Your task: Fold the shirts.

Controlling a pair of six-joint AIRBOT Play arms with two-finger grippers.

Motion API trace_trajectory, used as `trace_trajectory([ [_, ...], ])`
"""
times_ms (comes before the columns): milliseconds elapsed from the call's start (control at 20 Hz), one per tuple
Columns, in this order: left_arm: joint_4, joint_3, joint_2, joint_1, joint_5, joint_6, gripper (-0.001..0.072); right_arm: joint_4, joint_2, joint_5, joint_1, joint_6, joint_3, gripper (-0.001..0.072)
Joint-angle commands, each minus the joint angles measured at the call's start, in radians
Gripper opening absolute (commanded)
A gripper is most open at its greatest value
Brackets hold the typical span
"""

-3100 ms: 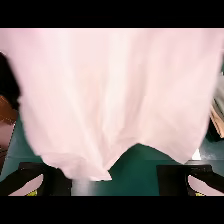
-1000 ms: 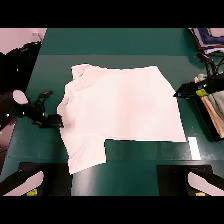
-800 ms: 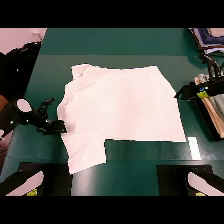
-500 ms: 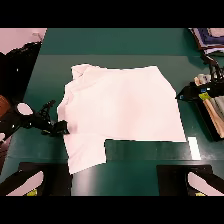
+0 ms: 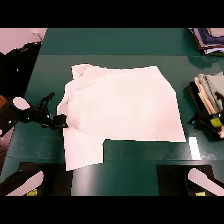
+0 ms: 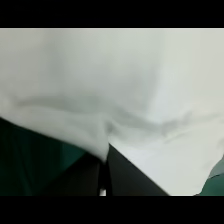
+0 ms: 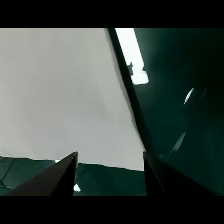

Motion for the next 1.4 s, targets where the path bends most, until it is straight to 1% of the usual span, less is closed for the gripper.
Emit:
trace_trajectory([
  [0, -0.005, 0.03, 0.008, 0.0, 0.015, 0.008, 0.0026, 0.007, -0.045, -0.018, -0.133, -0.05, -0.155, 0.0485],
  [100, -0.005, 0.03, 0.008, 0.0, 0.015, 0.008, 0.0026, 0.007, -0.062, -0.046, -0.137, -0.061, -0.195, 0.0475],
  [150, -0.005, 0.03, 0.008, 0.0, 0.015, 0.008, 0.0026, 0.008, -0.066, -0.059, -0.136, -0.064, -0.207, 0.0443],
  [350, -0.005, 0.03, 0.008, 0.0, 0.019, 0.005, 0.0027, 0.034, -0.065, -0.094, -0.128, -0.067, -0.241, 0.0435],
  [400, -0.005, 0.03, 0.008, 0.0, 0.021, 0.005, 0.0027, 0.03, -0.065, -0.103, -0.111, -0.072, -0.246, 0.0415],
  [450, -0.008, 0.03, 0.008, 0.0, 0.025, 0.005, 0.0027, 0.032, -0.065, -0.114, -0.092, -0.082, -0.25, 0.034],
  [500, -0.013, 0.03, 0.008, 0.0, 0.03, 0.005, 0.0027, 0.031, -0.065, -0.127, -0.063, -0.089, -0.25, 0.0285],
  [550, -0.013, 0.03, 0.008, 0.0, 0.031, 0.005, 0.0027, 0.032, -0.064, -0.145, -0.032, -0.09, -0.249, 0.0206],
  [650, -0.013, 0.03, 0.008, 0.0, 0.03, 0.005, 0.0026, 0.032, -0.064, -0.168, 0.028, -0.09, -0.248, 0.0024],
  [750, -0.014, 0.03, 0.018, 0.0, 0.034, 0.003, 0.0025, 0.032, -0.053, -0.176, 0.09, -0.092, -0.247, 0.0017],
  [850, -0.008, 0.039, 0.085, 0.0, 0.051, -0.018, 0.0024, 0.033, 0.004, -0.168, 0.148, -0.092, -0.219, 0.0017],
  [950, 0.015, 0.116, 0.168, 0.0, 0.045, -0.032, 0.0025, 0.033, 0.086, -0.156, 0.2, -0.078, -0.119, 0.0016],
  [1000, 0.015, 0.177, 0.208, 0.0, 0.029, -0.032, 0.0025, 0.034, 0.13, -0.158, 0.224, -0.055, -0.044, 0.0016],
  [1100, 0.015, 0.359, 0.263, 0.0, -0.01, -0.032, 0.0026, 0.034, 0.208, -0.166, 0.266, -0.031, 0.142, 0.0016],
  [1250, 0.006, 0.73, 0.269, 0.0, -0.085, -0.034, 0.0027, 0.03, 0.275, -0.206, 0.313, -0.028, 0.456, 0.0016],
  [1350, 0.001, 0.968, 0.269, 0.0, -0.077, -0.052, 0.0027, 0.029, 0.302, -0.232, 0.314, -0.028, 0.673, 0.0017],
])
